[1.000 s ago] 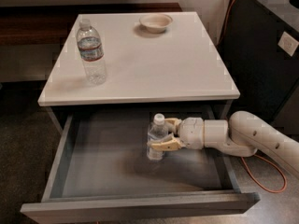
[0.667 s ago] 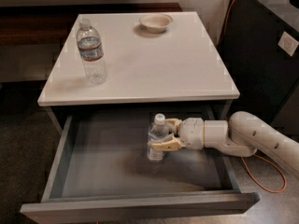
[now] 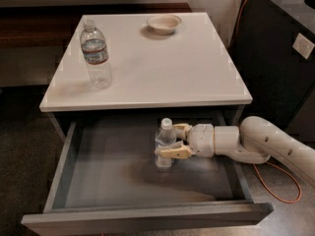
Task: Place blue plastic bottle into top drawer
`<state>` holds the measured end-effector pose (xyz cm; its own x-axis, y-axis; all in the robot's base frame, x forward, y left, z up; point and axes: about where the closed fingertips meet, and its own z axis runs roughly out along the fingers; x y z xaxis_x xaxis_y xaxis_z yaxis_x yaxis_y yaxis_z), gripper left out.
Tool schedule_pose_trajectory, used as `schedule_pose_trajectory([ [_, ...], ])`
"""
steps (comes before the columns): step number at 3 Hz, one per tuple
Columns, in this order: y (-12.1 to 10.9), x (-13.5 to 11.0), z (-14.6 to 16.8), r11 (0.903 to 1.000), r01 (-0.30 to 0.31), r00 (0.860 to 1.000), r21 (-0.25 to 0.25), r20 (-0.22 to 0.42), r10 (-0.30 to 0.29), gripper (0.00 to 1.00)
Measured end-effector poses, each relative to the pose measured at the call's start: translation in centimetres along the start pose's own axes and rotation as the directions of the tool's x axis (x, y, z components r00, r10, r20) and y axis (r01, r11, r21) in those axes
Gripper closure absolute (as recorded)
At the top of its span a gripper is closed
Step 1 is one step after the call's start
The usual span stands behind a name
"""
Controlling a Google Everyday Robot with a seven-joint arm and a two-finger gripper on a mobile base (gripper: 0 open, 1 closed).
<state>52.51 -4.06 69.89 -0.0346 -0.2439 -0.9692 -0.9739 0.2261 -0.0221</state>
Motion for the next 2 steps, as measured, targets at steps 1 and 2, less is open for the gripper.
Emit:
schedule_pose_trajectory([
  [1, 0.08, -0.06, 0.18, 1.0000, 0.001, 1.000, -0.004, 0.001, -0.001, 0.00],
  [2, 0.09, -0.06, 0.18, 1.0000, 0.001, 1.000, -0.004, 0.001, -0.001, 0.00],
])
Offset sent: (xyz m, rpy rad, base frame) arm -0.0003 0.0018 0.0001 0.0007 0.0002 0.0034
